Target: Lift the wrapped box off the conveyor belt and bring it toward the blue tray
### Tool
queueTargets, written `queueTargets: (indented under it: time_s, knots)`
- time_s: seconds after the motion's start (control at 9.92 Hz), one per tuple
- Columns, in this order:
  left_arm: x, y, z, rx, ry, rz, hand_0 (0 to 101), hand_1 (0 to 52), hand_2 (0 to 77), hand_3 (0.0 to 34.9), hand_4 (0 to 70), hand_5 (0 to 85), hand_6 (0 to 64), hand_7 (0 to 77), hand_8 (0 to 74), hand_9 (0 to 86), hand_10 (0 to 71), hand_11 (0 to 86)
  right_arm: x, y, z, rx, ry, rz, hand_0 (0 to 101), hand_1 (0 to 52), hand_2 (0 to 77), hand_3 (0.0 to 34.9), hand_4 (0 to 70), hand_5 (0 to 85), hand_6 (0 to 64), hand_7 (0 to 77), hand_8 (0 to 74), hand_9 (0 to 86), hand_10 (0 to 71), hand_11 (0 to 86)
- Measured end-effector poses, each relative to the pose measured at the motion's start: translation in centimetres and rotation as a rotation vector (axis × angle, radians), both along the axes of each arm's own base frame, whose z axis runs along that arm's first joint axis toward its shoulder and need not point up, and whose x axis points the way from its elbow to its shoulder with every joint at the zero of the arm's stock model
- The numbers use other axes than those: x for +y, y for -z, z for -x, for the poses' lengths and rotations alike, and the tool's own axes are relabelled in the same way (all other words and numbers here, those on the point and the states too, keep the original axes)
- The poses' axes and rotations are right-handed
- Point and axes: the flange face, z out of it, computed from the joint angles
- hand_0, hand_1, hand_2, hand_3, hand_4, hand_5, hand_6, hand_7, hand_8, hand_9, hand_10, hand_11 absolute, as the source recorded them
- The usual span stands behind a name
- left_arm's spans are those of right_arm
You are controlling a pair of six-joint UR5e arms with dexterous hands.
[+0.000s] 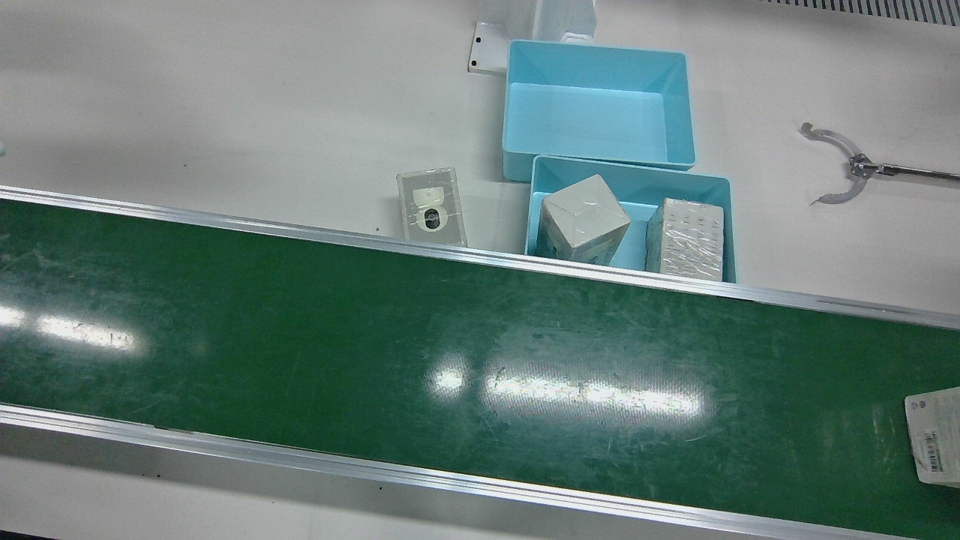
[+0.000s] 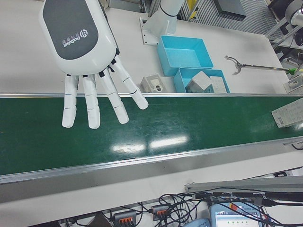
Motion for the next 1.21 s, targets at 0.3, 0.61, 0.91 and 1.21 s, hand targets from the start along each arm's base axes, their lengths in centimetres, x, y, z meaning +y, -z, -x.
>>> queueTargets:
  time_s: [0.3, 0.61, 0.91, 1.21]
  knots:
    - [0.0, 0.0, 0.0, 0.0, 0.0, 0.0, 0, 0.0, 1.1, 0.0, 0.5, 0.5, 0.5, 0.5, 0.5, 0.0, 0.5, 0.0, 0.2, -0.5, -0.1, 0.006, 0.039, 0.026, 51, 17.5, 16.9, 26.2, 0.0, 5.5, 0.0, 0.0, 0.0, 1.1, 0.0, 1.6]
    - [0.0, 0.0, 0.0, 0.0, 0.0, 0.0, 0, 0.0, 0.5, 0.0, 0.5, 0.5, 0.5, 0.5, 0.5, 0.0, 0.5, 0.0, -0.1, 0.2, -1.2, -0.002, 0.045, 0.02, 49, 18.0, 16.4, 24.6, 0.0, 3.8, 0.0, 0.0, 0.0, 1.1, 0.0, 1.6]
    - [0.0, 0.0, 0.0, 0.0, 0.0, 0.0, 0, 0.0, 1.1, 0.0, 0.5, 0.5, 0.5, 0.5, 0.5, 0.0, 0.5, 0.0, -0.5, 1.7, -1.5, -0.009, 0.042, -0.004, 49, 19.1, 18.0, 25.6, 0.0, 3.8, 0.0, 0.5, 0.0, 1.1, 0.0, 1.6]
    - [0.0, 0.0, 0.0, 0.0, 0.0, 0.0, 0, 0.0, 1.1, 0.0, 0.5, 0.5, 0.5, 0.5, 0.5, 0.0, 0.5, 0.0, -1.7, 1.0, -0.1, -0.004, 0.065, 0.028, 49, 18.0, 18.0, 25.4, 1.6, 3.8, 0.0, 0.0, 0.0, 1.1, 0.0, 1.6]
